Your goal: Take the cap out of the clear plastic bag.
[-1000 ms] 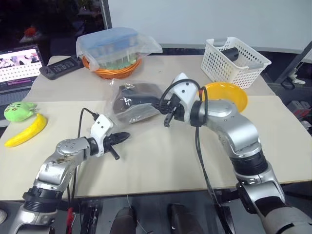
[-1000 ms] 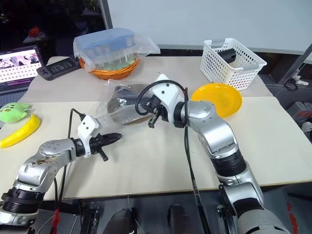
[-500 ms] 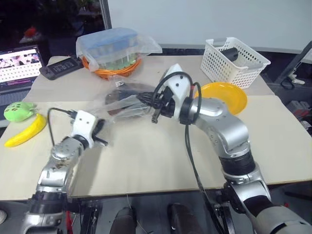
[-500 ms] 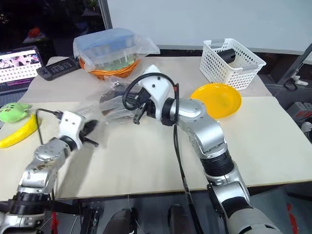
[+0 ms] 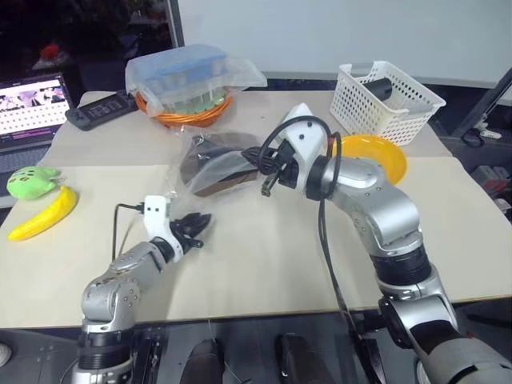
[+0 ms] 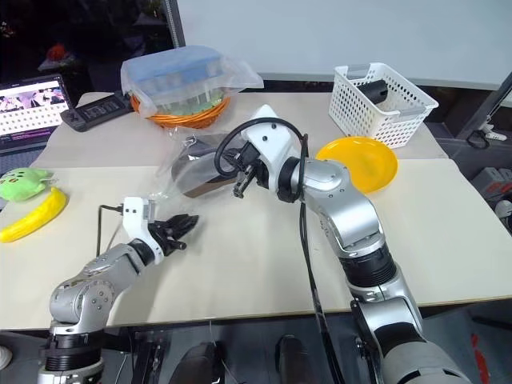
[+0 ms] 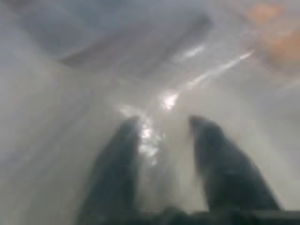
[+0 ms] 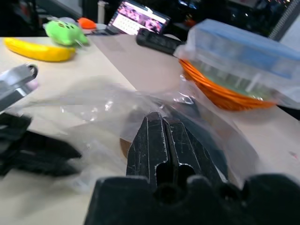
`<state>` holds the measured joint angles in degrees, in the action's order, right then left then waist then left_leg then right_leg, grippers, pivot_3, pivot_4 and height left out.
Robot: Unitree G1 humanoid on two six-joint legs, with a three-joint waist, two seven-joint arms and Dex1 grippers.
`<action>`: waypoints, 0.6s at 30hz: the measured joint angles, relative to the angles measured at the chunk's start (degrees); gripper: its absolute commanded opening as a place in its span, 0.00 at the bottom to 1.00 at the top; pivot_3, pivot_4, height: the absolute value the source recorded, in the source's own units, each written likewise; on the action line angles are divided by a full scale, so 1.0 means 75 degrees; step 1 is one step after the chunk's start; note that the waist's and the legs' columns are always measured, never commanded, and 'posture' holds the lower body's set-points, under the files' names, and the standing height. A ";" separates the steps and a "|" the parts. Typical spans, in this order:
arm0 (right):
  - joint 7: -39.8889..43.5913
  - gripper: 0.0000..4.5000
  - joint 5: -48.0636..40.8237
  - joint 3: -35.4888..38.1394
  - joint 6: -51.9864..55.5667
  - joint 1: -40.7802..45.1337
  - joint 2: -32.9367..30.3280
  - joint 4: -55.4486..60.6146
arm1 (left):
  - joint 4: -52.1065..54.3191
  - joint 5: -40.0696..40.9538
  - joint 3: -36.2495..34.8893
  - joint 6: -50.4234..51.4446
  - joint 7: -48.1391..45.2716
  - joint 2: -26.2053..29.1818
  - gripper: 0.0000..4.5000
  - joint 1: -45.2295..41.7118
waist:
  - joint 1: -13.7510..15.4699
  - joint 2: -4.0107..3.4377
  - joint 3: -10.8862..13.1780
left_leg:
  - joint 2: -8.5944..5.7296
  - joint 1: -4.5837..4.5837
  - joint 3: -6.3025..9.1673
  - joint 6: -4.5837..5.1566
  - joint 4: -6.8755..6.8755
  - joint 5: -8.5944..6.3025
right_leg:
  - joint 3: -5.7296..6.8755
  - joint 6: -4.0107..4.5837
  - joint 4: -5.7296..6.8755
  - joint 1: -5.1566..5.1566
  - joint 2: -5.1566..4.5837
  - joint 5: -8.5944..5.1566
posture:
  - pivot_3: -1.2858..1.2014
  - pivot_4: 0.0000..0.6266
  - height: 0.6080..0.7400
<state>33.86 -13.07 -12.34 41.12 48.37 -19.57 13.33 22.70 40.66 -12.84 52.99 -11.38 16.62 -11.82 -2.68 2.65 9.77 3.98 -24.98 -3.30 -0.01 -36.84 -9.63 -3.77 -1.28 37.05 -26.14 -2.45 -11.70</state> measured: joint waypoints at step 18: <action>0.0126 0.00 -0.0006 -0.0100 0.0085 -0.0028 0.0048 0.0005 | -0.1369 0.1783 -0.2191 -0.0855 0.4055 -0.3231 0.99 -0.1766 | 0.0063 0.0006 -0.0001 | -0.0015 -0.0001 0.0014 0.0000 -0.0007 0.0000 | -0.0001 -0.0005 -0.0016 0.0015 0.0000 0.0007 | 0.52 0.24 1.00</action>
<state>34.81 -13.12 -13.09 41.75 48.16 -19.21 13.36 12.43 54.03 -29.27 46.57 19.03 -7.61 -25.06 -2.21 2.70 9.76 3.86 -24.98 -3.20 0.00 -36.89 -9.62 -3.78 -1.31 36.93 -26.03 -2.45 -11.65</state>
